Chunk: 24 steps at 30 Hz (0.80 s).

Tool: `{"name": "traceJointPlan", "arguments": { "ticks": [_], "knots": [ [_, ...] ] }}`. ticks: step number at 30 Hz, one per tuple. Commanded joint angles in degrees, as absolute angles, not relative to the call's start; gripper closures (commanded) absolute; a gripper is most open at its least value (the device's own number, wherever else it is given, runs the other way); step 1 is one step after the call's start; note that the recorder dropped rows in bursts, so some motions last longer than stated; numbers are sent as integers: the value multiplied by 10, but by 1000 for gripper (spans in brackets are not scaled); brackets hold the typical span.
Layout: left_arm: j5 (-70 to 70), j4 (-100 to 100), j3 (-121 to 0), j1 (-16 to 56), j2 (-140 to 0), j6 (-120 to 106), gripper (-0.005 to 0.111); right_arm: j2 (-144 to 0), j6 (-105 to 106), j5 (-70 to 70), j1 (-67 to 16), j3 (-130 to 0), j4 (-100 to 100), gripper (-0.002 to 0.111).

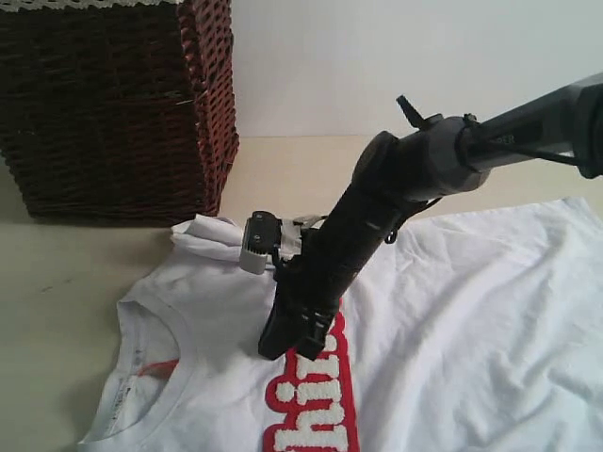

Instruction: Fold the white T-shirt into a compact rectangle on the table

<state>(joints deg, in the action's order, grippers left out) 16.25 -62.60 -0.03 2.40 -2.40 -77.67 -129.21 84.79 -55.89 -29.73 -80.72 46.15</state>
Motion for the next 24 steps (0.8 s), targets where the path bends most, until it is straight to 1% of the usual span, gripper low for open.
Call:
{"name": "traceJointPlan", "arguments": {
  "ticks": [1,4,6,13,17,21,24],
  "knots": [
    [162,-626,0,25,-20,-777,107,-1303,807,-601,-311,-804,393,107],
    [162,-626,0,25,-20,-777,107,-1303,808,-656,-317,-804,390,107],
    [162,-626,0,25,-20,-777,107,-1303,811,-666,-320,-804,390,107],
    [162,-626,0,25,-20,-777,107,-1288,813,-597,-322,-804,445,107],
    [162,-626,0,25,-20,-777,107,-1232,834,-568,-323,-804,459,107],
    [162,-626,0,25,-20,-777,107,-1177,836,-459,-323,-804,473,107],
    [162,-626,0,25,-20,-777,107,-1166,817,-335,-323,-804,481,107]
  ]
}}
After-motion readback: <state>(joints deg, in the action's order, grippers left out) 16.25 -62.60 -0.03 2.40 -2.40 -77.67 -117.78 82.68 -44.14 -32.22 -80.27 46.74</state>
